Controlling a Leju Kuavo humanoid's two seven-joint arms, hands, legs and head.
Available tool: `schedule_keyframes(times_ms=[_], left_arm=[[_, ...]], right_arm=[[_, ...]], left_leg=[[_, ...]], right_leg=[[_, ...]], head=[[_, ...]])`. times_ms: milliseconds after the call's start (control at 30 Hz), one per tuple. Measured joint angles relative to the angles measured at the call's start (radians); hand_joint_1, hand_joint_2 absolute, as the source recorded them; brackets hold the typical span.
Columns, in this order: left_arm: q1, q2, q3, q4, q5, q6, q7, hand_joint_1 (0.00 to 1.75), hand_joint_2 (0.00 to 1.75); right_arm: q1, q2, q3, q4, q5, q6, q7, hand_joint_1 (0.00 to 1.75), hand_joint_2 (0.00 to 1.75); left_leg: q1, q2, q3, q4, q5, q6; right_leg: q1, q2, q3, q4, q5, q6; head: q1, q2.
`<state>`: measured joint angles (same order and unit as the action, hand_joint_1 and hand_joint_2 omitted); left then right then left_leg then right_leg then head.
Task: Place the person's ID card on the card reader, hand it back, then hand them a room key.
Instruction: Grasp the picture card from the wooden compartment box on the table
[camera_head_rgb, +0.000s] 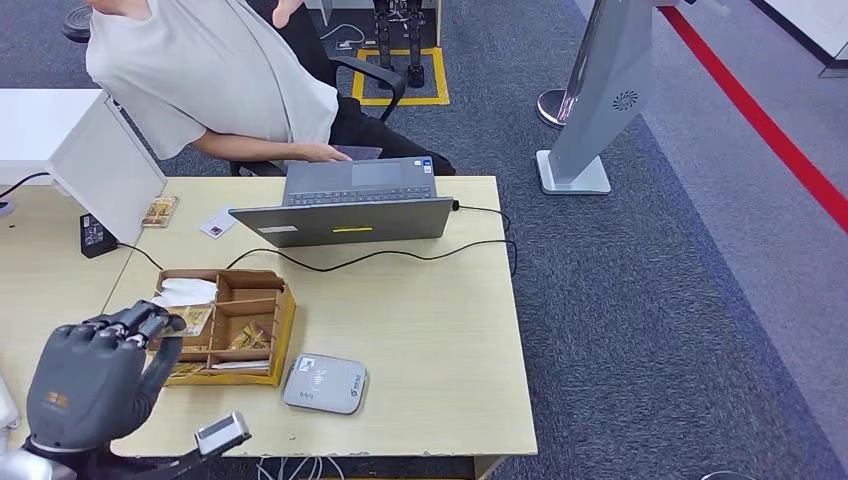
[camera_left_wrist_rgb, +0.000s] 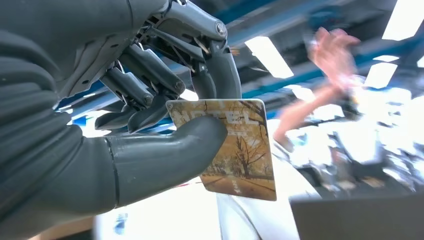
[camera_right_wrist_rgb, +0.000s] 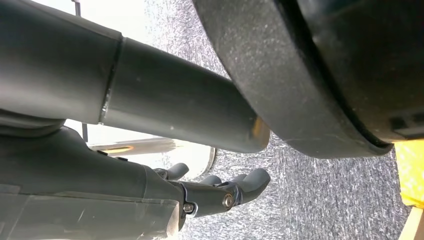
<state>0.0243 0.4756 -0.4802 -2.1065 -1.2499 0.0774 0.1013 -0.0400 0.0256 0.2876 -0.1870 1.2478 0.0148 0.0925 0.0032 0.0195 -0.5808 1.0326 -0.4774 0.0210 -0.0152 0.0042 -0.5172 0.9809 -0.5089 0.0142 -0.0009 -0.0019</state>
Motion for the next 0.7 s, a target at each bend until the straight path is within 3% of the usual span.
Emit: schedule_keyframes(times_ms=[133,267,400,533,700], left_arm=[[-0.145,-0.090,0.000,0.061,-0.099,0.013,0.084,1.75,1.75],[-0.315,-0.186,0.016,0.249,-0.235,0.175,0.097,1.75,1.75],[-0.441,-0.252,0.046,0.496,-0.285,0.311,0.077,1.75,1.75],[-0.504,-0.287,0.053,0.662,-0.286,0.350,0.080,1.75,1.75],[-0.532,-0.308,0.056,0.748,-0.286,0.353,0.084,1.75,1.75]], right_arm=[[-0.007,-0.001,0.009,-0.001,0.040,0.000,-0.017,0.00,0.00],[-0.020,-0.007,0.043,-0.002,0.087,0.006,-0.058,0.00,0.00],[-0.030,-0.012,0.072,-0.003,0.103,0.017,-0.075,0.00,0.00],[-0.033,-0.014,0.088,-0.003,0.104,0.019,-0.077,0.00,0.00],[-0.035,-0.016,0.095,-0.003,0.104,0.019,-0.078,0.00,0.00]], left_leg=[[0.000,0.000,-0.001,0.001,0.002,0.001],[-0.001,-0.001,-0.001,0.001,0.004,0.003],[-0.001,0.000,-0.001,0.002,0.005,0.003],[-0.001,0.001,-0.002,0.002,0.005,0.003],[-0.001,0.002,-0.004,0.002,0.005,0.003]], right_leg=[[-0.001,0.000,-0.001,0.000,0.002,0.002],[-0.001,0.000,0.000,0.000,0.004,0.004],[-0.001,0.002,0.000,0.000,0.006,0.004],[-0.001,0.003,0.000,0.000,0.006,0.004],[-0.001,0.004,-0.001,0.000,0.006,0.004]], head=[[0.001,0.000],[0.002,0.000],[0.001,0.000],[0.001,0.000],[0.001,0.000]])
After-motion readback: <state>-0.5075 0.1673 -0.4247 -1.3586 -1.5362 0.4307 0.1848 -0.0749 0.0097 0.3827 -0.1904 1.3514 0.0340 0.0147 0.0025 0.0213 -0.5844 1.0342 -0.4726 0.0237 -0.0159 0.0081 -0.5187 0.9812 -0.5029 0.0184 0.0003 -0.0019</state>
